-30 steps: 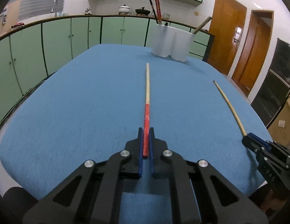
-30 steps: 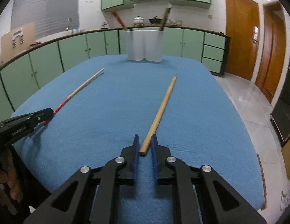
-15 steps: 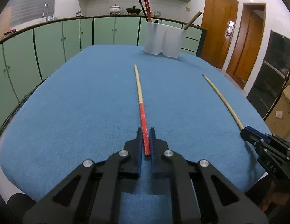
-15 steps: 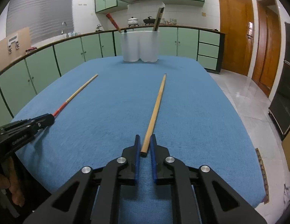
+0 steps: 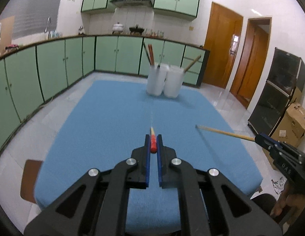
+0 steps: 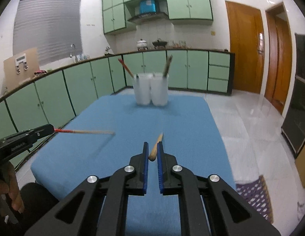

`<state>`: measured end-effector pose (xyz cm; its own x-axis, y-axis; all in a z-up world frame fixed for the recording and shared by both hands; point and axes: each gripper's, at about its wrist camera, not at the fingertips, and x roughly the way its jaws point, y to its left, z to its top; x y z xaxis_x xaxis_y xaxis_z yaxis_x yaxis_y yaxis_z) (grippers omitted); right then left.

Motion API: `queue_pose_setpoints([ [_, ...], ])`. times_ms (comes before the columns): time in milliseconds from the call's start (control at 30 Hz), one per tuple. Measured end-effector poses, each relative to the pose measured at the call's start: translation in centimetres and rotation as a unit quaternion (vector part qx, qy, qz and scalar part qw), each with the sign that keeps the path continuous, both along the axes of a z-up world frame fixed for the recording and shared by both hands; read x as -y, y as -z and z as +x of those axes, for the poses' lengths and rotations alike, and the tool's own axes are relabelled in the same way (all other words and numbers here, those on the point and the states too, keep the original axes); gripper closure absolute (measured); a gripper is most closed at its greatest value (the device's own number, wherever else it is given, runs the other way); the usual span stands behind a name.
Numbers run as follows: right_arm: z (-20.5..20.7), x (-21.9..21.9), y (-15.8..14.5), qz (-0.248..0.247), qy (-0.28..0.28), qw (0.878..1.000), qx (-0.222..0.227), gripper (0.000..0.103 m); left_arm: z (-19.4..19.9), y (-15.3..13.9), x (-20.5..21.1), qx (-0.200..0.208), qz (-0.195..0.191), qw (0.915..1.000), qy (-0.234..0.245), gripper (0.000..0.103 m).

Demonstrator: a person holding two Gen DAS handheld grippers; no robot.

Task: Organize utensils
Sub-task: 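Carry both chopsticks to the white holder and insert them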

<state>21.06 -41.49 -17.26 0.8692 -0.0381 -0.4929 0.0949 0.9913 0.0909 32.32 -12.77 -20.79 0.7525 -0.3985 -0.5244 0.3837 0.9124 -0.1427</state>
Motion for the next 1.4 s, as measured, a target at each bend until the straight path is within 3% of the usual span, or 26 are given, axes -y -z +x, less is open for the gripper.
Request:
queue_pose_setpoints([
  [300,1.7,-1.1,-7.9,-0.034,-0.059,0.998,-0.002,0.096,0.7,-5.9,0.1,0.023,0.002,0.9992,0.032,0.098],
  [500,5.2,-1.6,-9.8,-0.038,-0.088,0.995,-0.042,0.096,2.5,-7.9,0.9,0.011,0.008,0.9981,0.059,0.098],
  [700,8.0,-1.0,-10.0,-0.033,-0.091,0.993,-0.072,0.096,4.6,-7.4,1.3,-0.015,0.024,0.9969,0.074,0.098],
  [900,9.1,-0.2,-11.1,-0.019,-0.095,0.992,-0.083,0.096,5.5,-8.1,1.1,-0.026,0.014,0.9966,0.077,0.098],
  [1133,10.6,0.2,-15.0,-0.032,-0.100,0.991,-0.078,0.096,7.5,-11.5,1.4,-0.021,0.002,0.9961,0.086,0.098],
  [1400,14.7,0.6,-20.8,-0.036,-0.085,0.994,-0.054,0.096,10.7,-17.0,3.2,0.018,0.000,0.9957,0.091,0.098],
])
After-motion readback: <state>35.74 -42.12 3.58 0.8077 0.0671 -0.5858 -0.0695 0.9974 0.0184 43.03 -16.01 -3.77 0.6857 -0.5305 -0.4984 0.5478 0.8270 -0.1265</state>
